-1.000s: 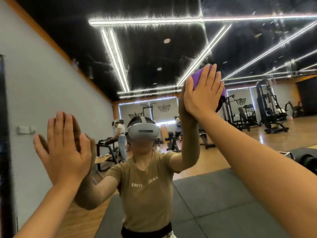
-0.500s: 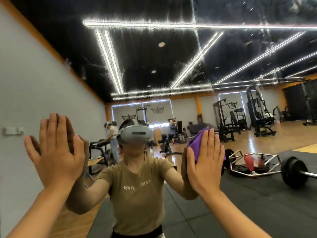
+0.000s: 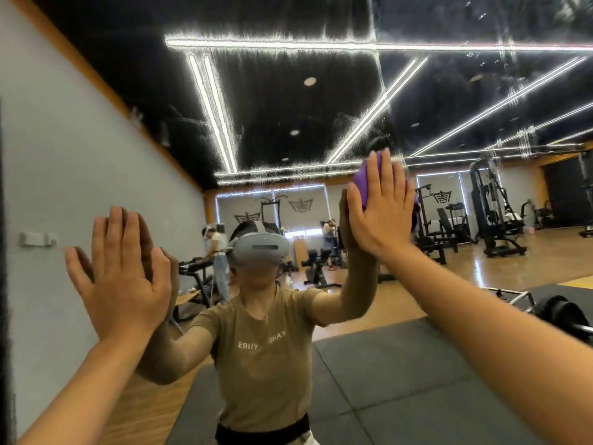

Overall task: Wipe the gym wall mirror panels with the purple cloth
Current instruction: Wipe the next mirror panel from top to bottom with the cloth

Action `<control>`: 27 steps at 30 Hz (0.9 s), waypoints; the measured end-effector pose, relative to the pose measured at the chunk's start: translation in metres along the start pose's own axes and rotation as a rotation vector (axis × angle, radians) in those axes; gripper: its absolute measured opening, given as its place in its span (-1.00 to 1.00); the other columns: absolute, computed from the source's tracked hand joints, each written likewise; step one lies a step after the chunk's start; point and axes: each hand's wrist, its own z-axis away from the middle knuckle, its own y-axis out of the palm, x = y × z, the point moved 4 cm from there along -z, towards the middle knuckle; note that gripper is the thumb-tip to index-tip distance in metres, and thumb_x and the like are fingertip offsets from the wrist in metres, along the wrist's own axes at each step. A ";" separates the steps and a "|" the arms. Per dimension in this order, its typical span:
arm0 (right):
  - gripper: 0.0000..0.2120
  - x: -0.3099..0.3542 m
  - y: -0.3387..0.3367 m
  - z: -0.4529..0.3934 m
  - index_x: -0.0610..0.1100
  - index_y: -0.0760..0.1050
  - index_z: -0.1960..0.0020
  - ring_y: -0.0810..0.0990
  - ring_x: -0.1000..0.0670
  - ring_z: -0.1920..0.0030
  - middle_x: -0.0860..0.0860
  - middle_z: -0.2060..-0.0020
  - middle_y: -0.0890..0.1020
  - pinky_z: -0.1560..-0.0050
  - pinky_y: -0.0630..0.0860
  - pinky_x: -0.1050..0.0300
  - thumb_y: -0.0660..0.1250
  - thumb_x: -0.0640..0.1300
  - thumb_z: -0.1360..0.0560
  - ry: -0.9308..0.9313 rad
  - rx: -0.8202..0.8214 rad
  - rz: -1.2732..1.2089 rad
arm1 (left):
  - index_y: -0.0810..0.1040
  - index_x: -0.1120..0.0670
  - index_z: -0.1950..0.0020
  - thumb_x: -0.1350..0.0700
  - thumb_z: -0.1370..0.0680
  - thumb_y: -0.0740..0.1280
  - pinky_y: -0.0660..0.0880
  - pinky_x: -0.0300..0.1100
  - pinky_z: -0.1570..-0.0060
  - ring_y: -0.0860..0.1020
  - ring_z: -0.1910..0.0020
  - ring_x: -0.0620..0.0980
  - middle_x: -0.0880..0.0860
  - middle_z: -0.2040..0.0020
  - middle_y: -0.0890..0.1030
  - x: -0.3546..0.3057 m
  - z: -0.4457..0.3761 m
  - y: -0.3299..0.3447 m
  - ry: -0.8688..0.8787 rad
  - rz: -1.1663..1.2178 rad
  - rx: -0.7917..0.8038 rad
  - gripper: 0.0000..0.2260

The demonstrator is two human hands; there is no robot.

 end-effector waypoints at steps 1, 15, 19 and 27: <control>-0.32 0.002 -0.002 -0.015 -0.06 -0.15 -0.65 -0.20 -0.06 -0.63 -0.04 -0.65 -0.13 -0.58 -0.30 0.00 -0.16 0.22 -0.63 -0.013 0.002 0.004 | 0.07 0.04 -0.65 -0.09 -0.68 -0.04 -0.08 0.30 -0.54 -0.05 -0.64 -0.03 0.02 -0.66 0.07 0.000 0.000 0.000 -0.001 -0.010 -0.006 -0.45; -0.38 -0.041 0.022 0.129 -0.04 0.03 -0.65 0.04 -0.08 -0.63 -0.04 -0.64 0.09 -0.58 0.00 -0.22 -0.05 0.21 -0.67 -0.207 -0.070 -0.005 | 0.11 0.07 -0.65 -0.07 -0.67 -0.02 -0.11 0.26 -0.55 -0.01 -0.64 -0.01 0.03 -0.65 0.08 -0.002 0.001 0.000 0.013 -0.041 -0.019 -0.46; -0.38 -0.055 0.029 0.184 -0.10 0.10 -0.63 0.11 -0.14 -0.62 -0.06 -0.63 0.13 -0.53 0.10 -0.28 -0.06 0.21 -0.69 -0.286 -0.034 0.083 | 0.12 0.08 -0.64 -0.06 -0.67 -0.01 -0.13 0.24 -0.56 0.00 -0.63 0.01 0.04 -0.65 0.09 -0.004 0.001 -0.001 0.010 -0.050 -0.013 -0.46; -0.39 -0.043 0.021 0.145 -0.10 0.13 -0.62 0.12 -0.13 -0.61 -0.08 -0.62 0.17 -0.55 0.07 -0.24 -0.04 0.20 -0.68 -0.356 -0.040 0.081 | 0.15 0.10 -0.64 -0.03 -0.66 0.02 -0.17 0.17 -0.56 0.02 -0.63 0.03 0.05 -0.65 0.11 -0.008 0.000 -0.006 0.001 -0.050 -0.016 -0.46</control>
